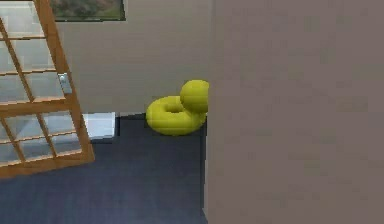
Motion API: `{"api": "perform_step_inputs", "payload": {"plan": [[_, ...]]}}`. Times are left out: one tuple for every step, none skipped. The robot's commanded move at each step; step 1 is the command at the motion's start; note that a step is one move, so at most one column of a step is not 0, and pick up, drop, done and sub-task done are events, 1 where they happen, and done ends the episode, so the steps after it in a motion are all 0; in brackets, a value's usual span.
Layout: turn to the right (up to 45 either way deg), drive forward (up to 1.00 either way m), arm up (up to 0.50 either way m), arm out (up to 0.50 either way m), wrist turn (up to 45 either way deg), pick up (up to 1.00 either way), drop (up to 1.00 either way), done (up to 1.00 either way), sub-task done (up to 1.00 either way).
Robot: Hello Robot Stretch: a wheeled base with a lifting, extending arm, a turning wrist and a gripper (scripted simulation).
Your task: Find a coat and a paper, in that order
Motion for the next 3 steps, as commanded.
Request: {"api": "perform_step_inputs", "payload": {"plan": [[-18.0,0.0,0.0,0.0,0.0,0.0,0.0,0.0,0.0],[0.0,0.3,0.0,0.0,0.0,0.0,0.0,0.0,0.0],[-45.0,0.0,0.0,0.0,0.0,0.0,0.0,0.0,0.0]]}}
